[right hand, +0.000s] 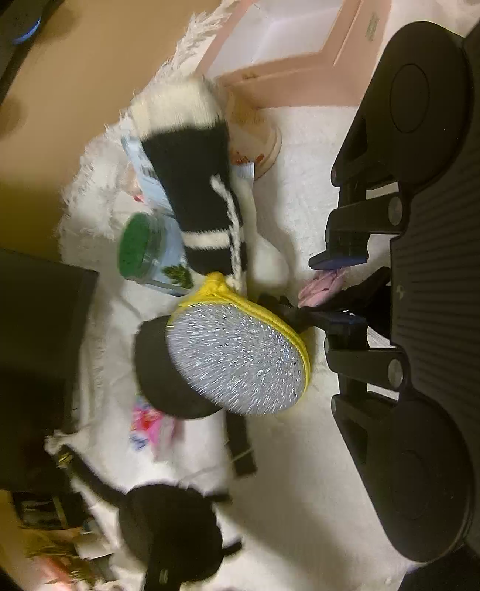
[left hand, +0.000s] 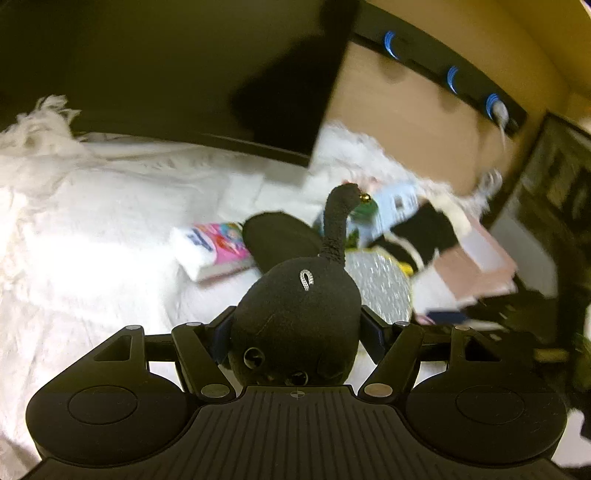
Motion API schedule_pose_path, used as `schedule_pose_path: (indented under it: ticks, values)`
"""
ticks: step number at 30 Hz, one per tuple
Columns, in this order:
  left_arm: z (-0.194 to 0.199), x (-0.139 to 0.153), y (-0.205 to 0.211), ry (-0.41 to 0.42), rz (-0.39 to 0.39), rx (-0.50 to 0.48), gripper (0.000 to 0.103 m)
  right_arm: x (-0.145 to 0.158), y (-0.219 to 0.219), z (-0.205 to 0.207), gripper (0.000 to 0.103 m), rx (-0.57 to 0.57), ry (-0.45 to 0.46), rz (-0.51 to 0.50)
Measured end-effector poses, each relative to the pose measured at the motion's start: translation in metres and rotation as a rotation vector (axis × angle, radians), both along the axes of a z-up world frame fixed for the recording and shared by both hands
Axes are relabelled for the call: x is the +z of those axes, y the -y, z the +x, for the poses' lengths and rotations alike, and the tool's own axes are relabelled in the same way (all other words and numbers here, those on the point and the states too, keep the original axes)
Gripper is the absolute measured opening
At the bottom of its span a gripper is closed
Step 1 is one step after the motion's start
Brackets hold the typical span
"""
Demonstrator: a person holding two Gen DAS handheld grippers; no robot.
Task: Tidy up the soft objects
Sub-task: 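Carry the black plush into the pink box and open both tools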
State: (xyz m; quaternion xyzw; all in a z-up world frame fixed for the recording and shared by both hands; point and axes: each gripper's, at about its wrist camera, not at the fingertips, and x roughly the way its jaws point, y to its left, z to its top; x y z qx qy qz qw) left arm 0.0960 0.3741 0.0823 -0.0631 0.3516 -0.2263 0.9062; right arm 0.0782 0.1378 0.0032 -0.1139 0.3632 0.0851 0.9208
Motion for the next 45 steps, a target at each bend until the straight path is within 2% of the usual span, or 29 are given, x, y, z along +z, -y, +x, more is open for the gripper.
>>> schedule_pose_path:
  ticks: [3, 7, 11, 14, 17, 18, 19, 20, 21, 23, 24, 25, 26, 28, 31, 35, 38, 42, 45]
  values:
    - [0.005, 0.009, -0.001, -0.004, -0.044, 0.029, 0.074, 0.034, 0.018, -0.02, 0.023, -0.014, 0.034, 0.039]
    - [0.018, 0.036, 0.021, 0.056, -0.098, -0.019, 0.074, 0.089, 0.061, -0.041, 0.023, -0.064, 0.133, 0.095]
    - [0.041, 0.078, 0.075, 0.114, -0.185, -0.099, 0.074, 0.141, 0.125, -0.036, 0.023, -0.186, 0.244, 0.118]
    - [0.063, 0.102, 0.131, 0.141, -0.233, -0.207, 0.074, 0.161, 0.175, -0.02, 0.024, -0.294, 0.314, 0.128]
    - [0.083, 0.114, 0.198, 0.142, -0.252, -0.275, 0.076, 0.16, 0.217, -0.006, 0.029, -0.356, 0.307, 0.162]
    - [0.092, 0.116, 0.225, 0.132, -0.278, -0.295, 0.077, 0.156, 0.226, -0.007, 0.034, -0.409, 0.305, 0.147]
    - [0.101, 0.115, 0.246, 0.114, -0.308, -0.314, 0.077, 0.15, 0.233, -0.014, 0.044, -0.44, 0.307, 0.143]
    - [0.113, 0.11, 0.271, 0.075, -0.344, -0.34, 0.076, 0.142, 0.239, -0.024, 0.05, -0.454, 0.31, 0.154]
    - [0.123, 0.102, 0.293, 0.032, -0.346, -0.359, 0.074, 0.131, 0.244, -0.036, 0.06, -0.46, 0.305, 0.167]
    - [0.137, 0.078, 0.341, -0.063, -0.246, -0.378, 0.072, 0.108, 0.247, -0.053, 0.061, -0.469, 0.27, 0.17]
    - [0.138, 0.065, 0.359, -0.071, -0.183, -0.366, 0.072, 0.094, 0.247, -0.06, 0.061, -0.47, 0.242, 0.159]
    - [0.137, 0.058, 0.366, -0.06, -0.162, -0.353, 0.072, 0.081, 0.246, -0.064, 0.061, -0.469, 0.218, 0.147]
    - [0.135, 0.052, 0.369, -0.052, -0.171, -0.34, 0.072, 0.072, 0.245, -0.068, 0.061, -0.465, 0.198, 0.139]
    - [0.135, 0.045, 0.359, -0.072, -0.249, -0.303, 0.072, 0.055, 0.242, -0.069, 0.061, -0.455, 0.159, 0.134]
    - [0.134, 0.047, 0.329, -0.079, -0.321, -0.259, 0.072, 0.043, 0.239, -0.061, 0.061, -0.462, 0.163, 0.138]
    - [0.114, 0.06, 0.268, -0.002, -0.309, -0.186, 0.072, 0.042, 0.254, -0.033, 0.061, -0.588, 0.245, 0.108]
    - [0.1, 0.056, 0.217, -0.015, -0.309, -0.11, 0.072, 0.042, 0.272, -0.005, 0.06, -0.649, 0.265, 0.108]
    - [0.07, 0.034, 0.157, -0.036, -0.271, -0.021, 0.072, 0.03, 0.292, 0.027, 0.059, -0.687, 0.202, 0.114]
    - [0.054, 0.018, 0.125, -0.051, -0.189, 0.028, 0.072, 0.021, 0.297, 0.03, 0.062, -0.684, 0.141, 0.18]
